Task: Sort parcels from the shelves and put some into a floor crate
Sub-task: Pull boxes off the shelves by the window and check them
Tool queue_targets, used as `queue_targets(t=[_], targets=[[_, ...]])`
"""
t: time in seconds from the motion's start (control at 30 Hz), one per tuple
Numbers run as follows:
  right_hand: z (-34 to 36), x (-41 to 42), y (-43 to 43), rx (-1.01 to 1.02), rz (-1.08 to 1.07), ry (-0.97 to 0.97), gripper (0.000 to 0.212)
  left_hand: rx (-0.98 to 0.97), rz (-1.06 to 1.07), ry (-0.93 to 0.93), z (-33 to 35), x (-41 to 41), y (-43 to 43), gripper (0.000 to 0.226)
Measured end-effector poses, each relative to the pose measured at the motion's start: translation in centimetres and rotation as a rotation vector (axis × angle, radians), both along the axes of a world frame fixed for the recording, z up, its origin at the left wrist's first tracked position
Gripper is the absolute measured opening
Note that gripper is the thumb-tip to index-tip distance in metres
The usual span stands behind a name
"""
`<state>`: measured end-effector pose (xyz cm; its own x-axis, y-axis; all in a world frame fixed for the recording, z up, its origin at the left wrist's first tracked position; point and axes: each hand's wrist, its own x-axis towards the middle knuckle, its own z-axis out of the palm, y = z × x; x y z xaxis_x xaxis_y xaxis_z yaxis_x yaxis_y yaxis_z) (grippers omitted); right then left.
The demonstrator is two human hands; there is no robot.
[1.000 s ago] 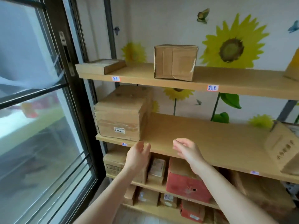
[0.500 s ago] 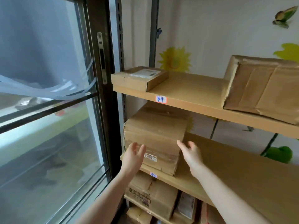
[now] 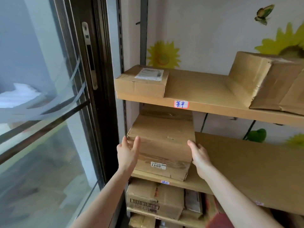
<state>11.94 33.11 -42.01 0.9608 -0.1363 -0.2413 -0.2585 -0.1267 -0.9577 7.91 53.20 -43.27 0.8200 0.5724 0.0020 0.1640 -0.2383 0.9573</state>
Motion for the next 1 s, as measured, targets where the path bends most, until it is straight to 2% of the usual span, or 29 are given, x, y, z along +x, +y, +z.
queue_targets(t=[0.13, 0.27, 0.4, 0.5, 0.57, 0.7, 0.8, 0.9, 0.93, 1.0], targets=[[0.0, -2.1, 0.0, -0.024, -0.028, -0.004, 0.056, -0.007, 0.062, -0.036, 0.5, -0.7, 0.7, 0.057], [-0.1, -3.3, -1.2, -0.001, -0.06, -0.009, 0.062, -0.025, 0.032, -0.057, 0.7, -2.2, 0.0, 0.04], [0.0, -4.8, -2.8, 0.032, -0.082, 0.019, 0.059, -0.017, 0.036, -0.051, 1.4, -4.1, -1.6, 0.038], [0.2, -5.9, -4.6, 0.092, -0.104, 0.052, 0.051, 0.032, -0.018, -0.156, 2.2, -6.1, -3.0, 0.037], [0.1, -6.5, -5.9, 0.184, -0.146, 0.074, 0.047, 0.115, -0.076, -0.282, 3.2, -7.2, -4.1, 0.037], [-0.9, -7.4, -7.5, 0.543, -0.236, 0.159, 0.044, 0.339, -0.142, -0.491, 5.1, -8.1, -6.8, 0.032], [-1.9, -8.4, -8.1, 0.687, -0.276, 0.223, 0.041, 0.574, -0.22, -0.537, 5.2, -8.3, -8.4, 0.034], [-2.6, -8.7, -9.2, 0.559, -0.318, 0.266, 0.041, 0.713, -0.293, -0.51, 4.5, -8.2, -8.5, 0.036], [-2.5, -8.8, -9.6, 0.438, -0.326, 0.258, 0.038, 0.734, -0.253, -0.446, 4.4, -8.2, -8.2, 0.034], [-2.0, -8.9, -10.3, 0.094, -0.334, 0.204, 0.033, 0.674, -0.168, -0.183, 3.9, -8.0, -7.2, 0.033]])
